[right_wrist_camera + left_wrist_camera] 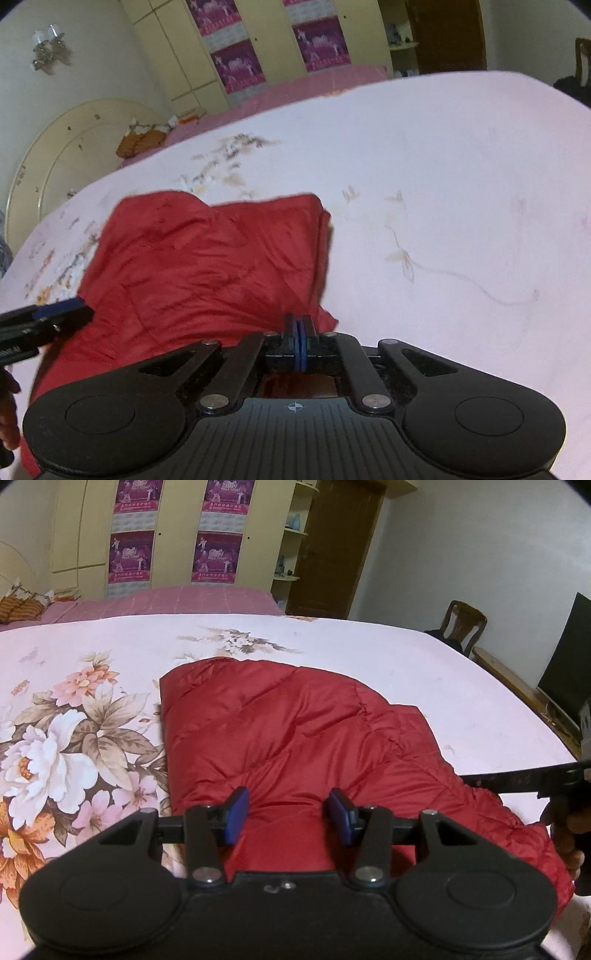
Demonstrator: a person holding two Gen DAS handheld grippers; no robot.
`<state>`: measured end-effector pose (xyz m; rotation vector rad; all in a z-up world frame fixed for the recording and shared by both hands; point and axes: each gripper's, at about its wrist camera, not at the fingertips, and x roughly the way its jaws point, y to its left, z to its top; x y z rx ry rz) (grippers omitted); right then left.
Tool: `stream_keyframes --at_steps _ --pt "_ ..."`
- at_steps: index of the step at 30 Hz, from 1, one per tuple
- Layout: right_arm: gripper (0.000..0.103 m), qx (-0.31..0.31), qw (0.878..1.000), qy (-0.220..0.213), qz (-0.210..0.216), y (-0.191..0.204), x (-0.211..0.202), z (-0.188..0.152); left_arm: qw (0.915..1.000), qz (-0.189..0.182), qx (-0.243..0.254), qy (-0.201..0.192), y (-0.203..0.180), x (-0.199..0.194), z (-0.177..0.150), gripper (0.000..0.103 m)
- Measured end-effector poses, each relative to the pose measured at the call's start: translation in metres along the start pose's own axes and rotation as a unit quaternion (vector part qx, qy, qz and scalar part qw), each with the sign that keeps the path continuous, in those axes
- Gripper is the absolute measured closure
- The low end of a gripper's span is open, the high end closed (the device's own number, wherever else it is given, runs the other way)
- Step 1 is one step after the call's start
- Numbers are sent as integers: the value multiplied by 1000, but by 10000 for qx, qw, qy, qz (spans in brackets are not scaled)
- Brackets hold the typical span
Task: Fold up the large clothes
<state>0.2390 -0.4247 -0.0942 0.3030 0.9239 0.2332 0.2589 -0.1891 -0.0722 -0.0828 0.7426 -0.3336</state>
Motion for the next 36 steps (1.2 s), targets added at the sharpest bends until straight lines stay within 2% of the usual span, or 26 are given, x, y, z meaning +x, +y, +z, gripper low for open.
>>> stream_keyframes --at_steps 4,12,15,16,17,18,19,23,25,28,32,36 --pt "100 206 9998 65 50 -8 4 -2 10000 54 0 14 -1 3 0 55" --pt "100 58 9999 92 -38 -4 -5 2 9999 151 -9 34 -3 0 2 55" --pt "100 70 9999 -50 -55 -5 -17 5 9998 215 -36 -12 -3 -9 5 54" --pt "100 93 9998 -155 -28 -5 -25 7 9996 245 -61 -86 -3 -15 6 42" --pt "100 98 9997 -242 -11 -5 -32 8 9994 282 -103 -184 -3 -22 6 23" --pt "100 103 9993 -373 13 -4 -41 9 9989 320 -163 -314 -2 -29 6 15" --pt "100 106 9985 -539 73 -2 -51 11 9984 309 -214 -419 0 -36 5 11" --pt "100 41 9957 -834 401 7 -62 10 9993 214 -241 -167 3 -33 2 19" --pt "100 40 9969 -593 511 10 -47 8 9994 189 -237 149 6 -22 -2 19" --pt "100 -5 9988 -130 467 11 -14 0 9982 100 -537 242 14 -13 -8 15" --pt "100 133 9992 -89 374 7 6 -2 9967 72 -751 290 20 -7 -13 14" --pt "100 299 9986 3 445 4 -4 1 9953 -45 -923 293 23 -17 -10 17"
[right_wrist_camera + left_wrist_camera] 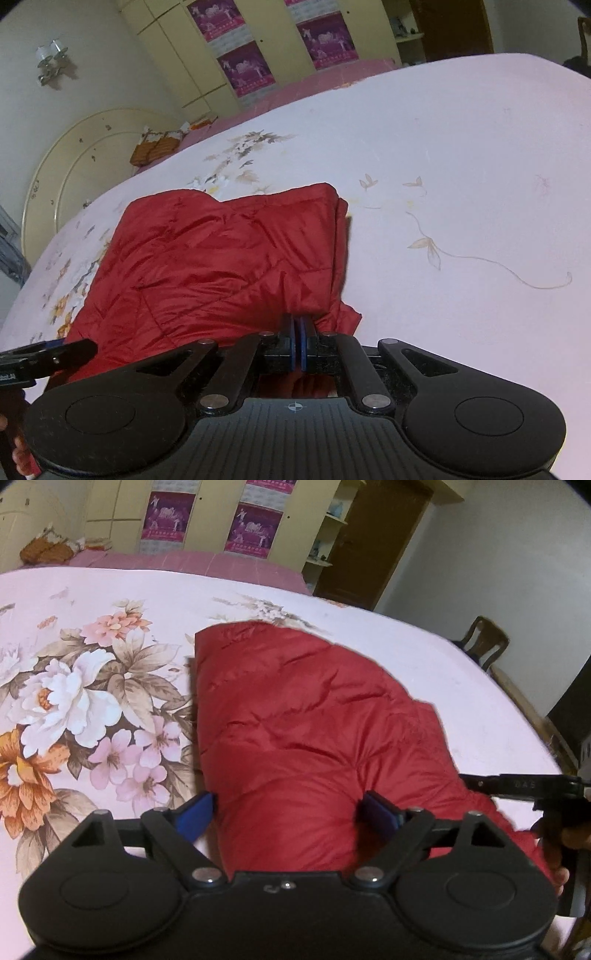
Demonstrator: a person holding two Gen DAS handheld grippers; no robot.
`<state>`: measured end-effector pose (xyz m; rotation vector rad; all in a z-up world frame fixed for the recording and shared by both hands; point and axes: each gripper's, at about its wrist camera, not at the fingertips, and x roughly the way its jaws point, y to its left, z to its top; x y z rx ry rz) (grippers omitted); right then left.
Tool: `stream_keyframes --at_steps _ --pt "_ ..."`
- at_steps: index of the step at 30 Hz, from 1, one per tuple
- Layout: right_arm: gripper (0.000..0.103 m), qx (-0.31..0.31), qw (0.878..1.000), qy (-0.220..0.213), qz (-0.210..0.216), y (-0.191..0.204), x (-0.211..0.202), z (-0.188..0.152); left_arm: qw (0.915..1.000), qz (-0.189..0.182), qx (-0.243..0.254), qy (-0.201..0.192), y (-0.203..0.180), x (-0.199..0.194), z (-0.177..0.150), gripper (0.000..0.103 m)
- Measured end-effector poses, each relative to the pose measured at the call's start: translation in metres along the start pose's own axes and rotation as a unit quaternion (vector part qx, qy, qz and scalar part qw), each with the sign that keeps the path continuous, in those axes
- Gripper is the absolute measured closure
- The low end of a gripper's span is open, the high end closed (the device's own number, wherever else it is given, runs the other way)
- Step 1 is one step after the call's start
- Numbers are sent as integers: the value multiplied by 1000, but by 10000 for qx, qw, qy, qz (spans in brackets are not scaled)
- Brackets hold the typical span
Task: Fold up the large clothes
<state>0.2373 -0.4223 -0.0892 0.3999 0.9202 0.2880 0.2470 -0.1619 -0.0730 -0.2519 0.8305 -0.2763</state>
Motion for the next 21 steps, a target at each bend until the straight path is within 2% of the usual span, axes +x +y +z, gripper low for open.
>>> stream_keyframes --at_steps 1,2,3,5,8,9,10,12,16,21 --pt "100 116 9999 -31 77 -4 -9 3 10000 -65 3 -41 0 -5 0 13" --pt "99 308 9993 -109 178 -9 -19 5 9999 -121 6 -87 0 -11 1 5" --pt "73 631 9973 -203 326 -19 -29 5 9998 -168 -22 -124 1 -16 0 2" --pt "12 1122 9916 -386 523 -35 -43 0 9994 -293 -196 -61 7 -18 -1 0" --pt "12 1716 9811 -281 848 -55 -46 -3 9949 -687 -720 141 20 -12 -2 0" --pt "21 1905 9769 -227 945 -60 -44 -3 9916 -870 -929 214 24 -8 -3 1" --pt "25 2105 9719 -119 1048 -66 -39 -3 9878 -1008 -1148 296 28 -4 -4 1" --pt "28 2411 9628 76 1216 -75 -30 -1 9843 -1055 -1373 341 34 2 -5 2" --pt "28 2394 9615 367 1299 -78 -12 5 9782 -1136 -1683 432 43 12 -6 6" --pt "28 2267 9630 531 1356 -77 0 9 9773 -1100 -1745 481 46 22 -5 10"
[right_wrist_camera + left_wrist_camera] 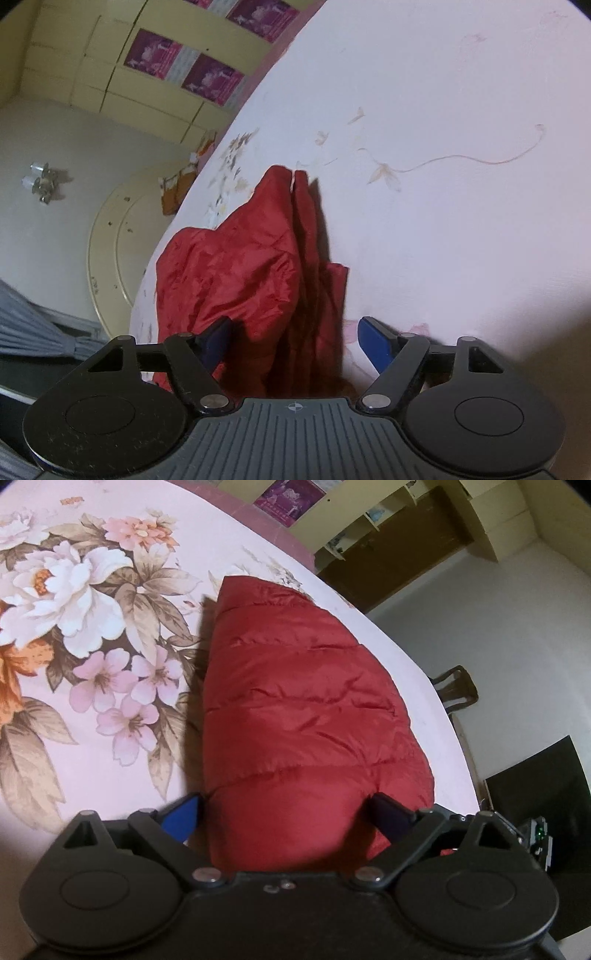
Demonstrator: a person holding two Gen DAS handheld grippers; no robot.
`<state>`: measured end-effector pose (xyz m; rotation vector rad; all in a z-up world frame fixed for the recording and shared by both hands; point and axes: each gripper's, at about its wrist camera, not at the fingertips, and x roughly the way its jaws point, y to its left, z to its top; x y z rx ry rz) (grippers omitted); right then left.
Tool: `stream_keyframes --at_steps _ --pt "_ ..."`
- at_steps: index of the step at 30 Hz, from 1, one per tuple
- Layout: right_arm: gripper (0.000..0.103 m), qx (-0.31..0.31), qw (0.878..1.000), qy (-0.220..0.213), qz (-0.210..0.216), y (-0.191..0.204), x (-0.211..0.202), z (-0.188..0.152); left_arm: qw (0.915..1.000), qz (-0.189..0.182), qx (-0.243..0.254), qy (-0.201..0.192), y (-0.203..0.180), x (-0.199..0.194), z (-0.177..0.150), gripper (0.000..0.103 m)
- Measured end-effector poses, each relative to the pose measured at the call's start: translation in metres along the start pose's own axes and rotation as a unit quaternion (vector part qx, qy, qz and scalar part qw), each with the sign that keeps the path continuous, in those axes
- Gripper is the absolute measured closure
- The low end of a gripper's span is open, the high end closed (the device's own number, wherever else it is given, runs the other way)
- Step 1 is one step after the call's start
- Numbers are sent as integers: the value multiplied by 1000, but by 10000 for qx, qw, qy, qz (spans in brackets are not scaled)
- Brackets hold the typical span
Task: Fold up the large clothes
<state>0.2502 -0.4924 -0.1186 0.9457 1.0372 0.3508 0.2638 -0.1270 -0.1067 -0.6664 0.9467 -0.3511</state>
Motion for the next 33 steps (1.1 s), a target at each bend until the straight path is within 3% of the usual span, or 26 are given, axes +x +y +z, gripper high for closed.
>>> stream_keyframes --at_steps 3,11,12,14,15,17,19,22,33 --pt "38 -29 10000 -35 -7 2 5 0 10000 23 22 -8 -3 5 1 10" --pt "39 -169 9998 61 130 9 11 -1 9992 167 353 -45 -21 13 -2 10" --pt "44 -218 9996 106 142 11 14 -2 9988 172 447 -47 -26 13 -3 11" --pt "65 -115 9991 269 313 13 19 -4 9979 134 622 -118 -35 7 -3 13" --pt "69 -143 9989 196 395 17 15 -6 9969 177 755 -131 -39 4 -4 14" --pt "69 -357 9982 37 471 24 8 -11 9941 454 984 -25 -42 7 -5 15" --pt "69 -340 9991 127 212 18 18 -14 9944 569 894 68 -38 13 -4 15" --pt "69 -163 9994 184 261 10 21 -10 9945 559 880 47 -38 13 -4 16" --pt "75 -595 9971 14 466 45 3 -17 9937 415 1018 -204 -47 -15 -2 25"
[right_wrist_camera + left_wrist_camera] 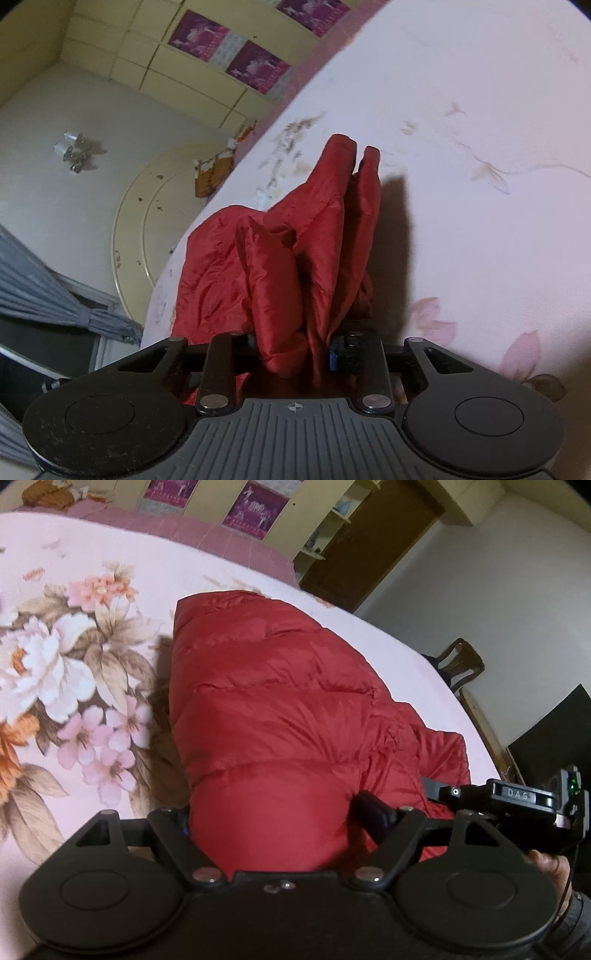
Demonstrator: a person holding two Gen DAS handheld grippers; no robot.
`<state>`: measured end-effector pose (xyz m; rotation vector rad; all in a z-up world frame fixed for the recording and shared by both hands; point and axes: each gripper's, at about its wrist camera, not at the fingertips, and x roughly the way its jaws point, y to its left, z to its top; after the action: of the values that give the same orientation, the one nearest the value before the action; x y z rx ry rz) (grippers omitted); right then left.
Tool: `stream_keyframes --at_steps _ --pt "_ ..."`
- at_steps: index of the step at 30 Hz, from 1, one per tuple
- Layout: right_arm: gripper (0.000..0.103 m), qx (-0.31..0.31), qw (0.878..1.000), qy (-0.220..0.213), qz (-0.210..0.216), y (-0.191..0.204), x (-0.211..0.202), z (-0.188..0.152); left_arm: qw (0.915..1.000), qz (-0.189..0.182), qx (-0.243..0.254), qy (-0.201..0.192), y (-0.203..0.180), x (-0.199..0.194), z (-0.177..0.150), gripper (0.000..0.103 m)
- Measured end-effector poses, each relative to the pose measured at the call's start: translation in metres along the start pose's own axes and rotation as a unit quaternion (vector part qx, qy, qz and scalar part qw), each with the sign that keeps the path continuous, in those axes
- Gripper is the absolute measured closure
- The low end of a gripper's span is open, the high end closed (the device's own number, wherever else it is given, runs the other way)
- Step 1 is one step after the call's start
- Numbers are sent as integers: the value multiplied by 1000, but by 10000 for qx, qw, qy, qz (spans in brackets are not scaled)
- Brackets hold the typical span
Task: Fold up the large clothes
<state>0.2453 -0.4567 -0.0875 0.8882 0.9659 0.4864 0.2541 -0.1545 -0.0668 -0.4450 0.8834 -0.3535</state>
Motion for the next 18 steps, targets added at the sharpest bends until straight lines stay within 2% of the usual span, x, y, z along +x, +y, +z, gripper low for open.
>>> stream_keyframes --at_steps 4,10,18 --pt "76 -236 9997 -85 5 25 -2 -5 9992 -80 331 -221 0 -19 6 25" --pt "76 -493 9986 -205 -16 66 16 -17 9977 -186 492 -427 23 -52 20 25" --pt "76 -688 9974 -160 -107 137 83 -56 9971 -287 505 -501 104 -113 35 25"
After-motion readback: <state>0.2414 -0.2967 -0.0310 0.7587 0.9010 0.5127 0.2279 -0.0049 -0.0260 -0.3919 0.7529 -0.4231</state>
